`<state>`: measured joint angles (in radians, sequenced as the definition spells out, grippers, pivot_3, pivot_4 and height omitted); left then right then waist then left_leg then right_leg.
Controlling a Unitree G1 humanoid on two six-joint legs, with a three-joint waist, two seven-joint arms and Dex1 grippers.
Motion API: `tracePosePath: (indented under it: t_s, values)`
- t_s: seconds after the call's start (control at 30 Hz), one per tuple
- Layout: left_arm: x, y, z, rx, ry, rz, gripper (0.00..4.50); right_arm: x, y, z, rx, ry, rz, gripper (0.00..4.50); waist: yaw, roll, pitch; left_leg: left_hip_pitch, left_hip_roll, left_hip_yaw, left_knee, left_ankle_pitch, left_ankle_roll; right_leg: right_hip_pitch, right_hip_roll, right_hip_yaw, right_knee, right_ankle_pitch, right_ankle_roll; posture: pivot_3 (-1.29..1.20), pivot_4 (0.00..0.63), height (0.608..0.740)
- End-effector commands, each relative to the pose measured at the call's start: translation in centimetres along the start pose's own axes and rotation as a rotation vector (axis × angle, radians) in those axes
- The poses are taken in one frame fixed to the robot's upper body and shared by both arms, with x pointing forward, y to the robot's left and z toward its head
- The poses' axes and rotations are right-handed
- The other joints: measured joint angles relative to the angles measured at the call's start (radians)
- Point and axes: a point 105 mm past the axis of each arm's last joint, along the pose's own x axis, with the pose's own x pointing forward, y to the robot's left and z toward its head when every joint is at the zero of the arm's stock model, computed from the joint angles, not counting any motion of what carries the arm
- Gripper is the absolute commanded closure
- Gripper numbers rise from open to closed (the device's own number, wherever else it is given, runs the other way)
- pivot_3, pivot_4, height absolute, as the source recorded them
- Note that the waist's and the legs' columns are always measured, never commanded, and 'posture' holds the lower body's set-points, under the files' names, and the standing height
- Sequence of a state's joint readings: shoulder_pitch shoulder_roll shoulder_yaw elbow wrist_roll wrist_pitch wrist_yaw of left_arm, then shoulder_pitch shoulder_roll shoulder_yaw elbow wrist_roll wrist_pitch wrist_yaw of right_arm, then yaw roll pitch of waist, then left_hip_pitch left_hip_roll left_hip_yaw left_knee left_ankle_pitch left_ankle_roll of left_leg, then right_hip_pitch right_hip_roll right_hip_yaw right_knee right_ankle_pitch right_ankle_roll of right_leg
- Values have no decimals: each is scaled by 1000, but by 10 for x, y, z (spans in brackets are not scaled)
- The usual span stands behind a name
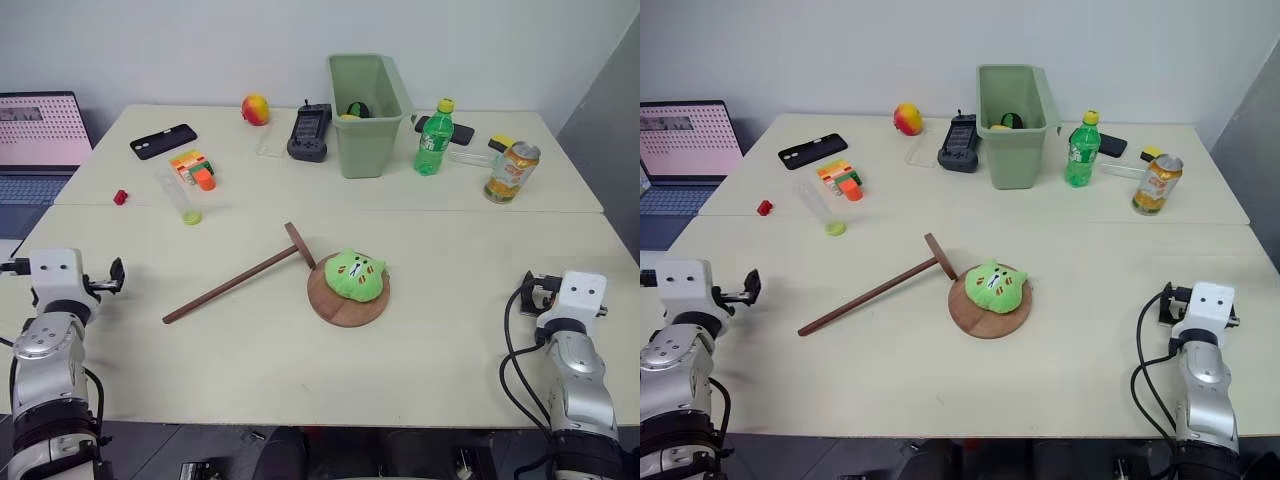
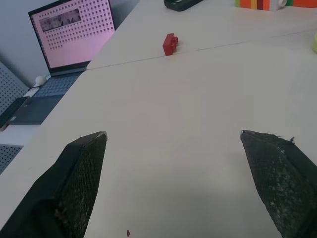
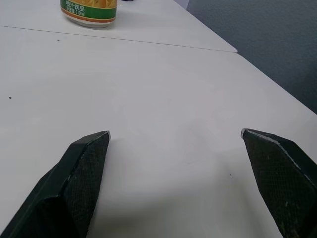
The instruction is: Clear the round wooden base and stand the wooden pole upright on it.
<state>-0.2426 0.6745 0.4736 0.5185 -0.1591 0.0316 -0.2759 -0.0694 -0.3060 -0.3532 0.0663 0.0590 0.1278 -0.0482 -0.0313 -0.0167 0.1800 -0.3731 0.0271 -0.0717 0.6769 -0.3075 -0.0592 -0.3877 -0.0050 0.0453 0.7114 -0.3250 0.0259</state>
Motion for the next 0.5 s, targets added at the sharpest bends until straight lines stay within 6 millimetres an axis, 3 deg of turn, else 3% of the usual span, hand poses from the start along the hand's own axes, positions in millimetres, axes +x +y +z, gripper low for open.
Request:
tracePosePath:
  t_s: [0.03,0.17,0.37,0.43,0.5]
  values:
    - [-1,10,20,-5,-65,13,0,2,-4,13,-12,-41,-10,42,0,0,0,0,0,0,0,0,0,0,0,0,0,0,0,0,150,740]
    - [-2,10,20,-6,-62,3,0,3,-2,17,-27,-55,11,42,0,0,0,0,0,0,0,0,0,0,0,0,0,0,0,0,150,740]
    - [-5,4,31,-21,-84,-82,0,9,1,45,-133,-147,117,42,0,0,0,0,0,0,0,0,0,0,0,0,0,0,0,0,150,740]
    - [-6,-2,40,-23,-103,-134,0,10,8,49,-131,-157,184,42,0,0,0,0,0,0,0,0,0,0,0,0,0,0,0,0,150,740]
    - [-11,-21,56,-27,-132,-264,0,6,23,56,-104,-164,317,42,0,0,0,0,0,0,0,0,0,0,0,-1,0,0,0,0,150,740]
